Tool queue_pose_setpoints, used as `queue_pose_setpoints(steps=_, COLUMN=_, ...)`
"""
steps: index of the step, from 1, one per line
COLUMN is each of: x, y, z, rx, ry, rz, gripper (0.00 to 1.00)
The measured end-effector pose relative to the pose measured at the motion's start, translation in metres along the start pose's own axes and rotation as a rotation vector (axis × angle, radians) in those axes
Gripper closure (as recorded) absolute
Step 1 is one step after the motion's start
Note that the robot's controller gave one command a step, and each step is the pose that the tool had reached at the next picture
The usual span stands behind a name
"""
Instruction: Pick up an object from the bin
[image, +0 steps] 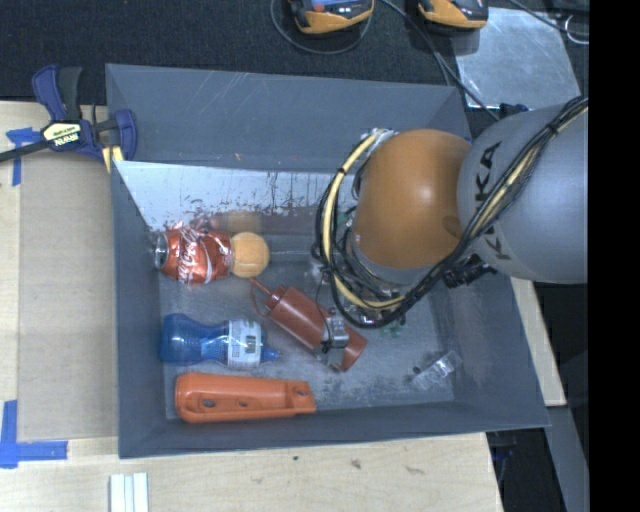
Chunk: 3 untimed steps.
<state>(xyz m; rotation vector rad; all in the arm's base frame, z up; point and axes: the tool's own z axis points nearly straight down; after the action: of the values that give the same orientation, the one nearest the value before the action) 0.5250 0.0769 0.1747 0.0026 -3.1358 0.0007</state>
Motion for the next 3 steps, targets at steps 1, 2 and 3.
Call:
queue_pose_setpoints(steps=1, x=-0.002, y=0.0, z=-0.005, rx=-0.001, ry=-0.009, rz=0.002, gripper=0.0)
queue_pose_setpoints(steps=2, x=-0.018, y=-0.025, z=0.106, rx=0.001, ry=0.0, rz=0.144, gripper=0.0)
queue_pose_setpoints(steps=3, x=-0.017, y=-0.025, z=0.104, rx=-0.001, ry=-0.003, rz=0.185, gripper=0.0)
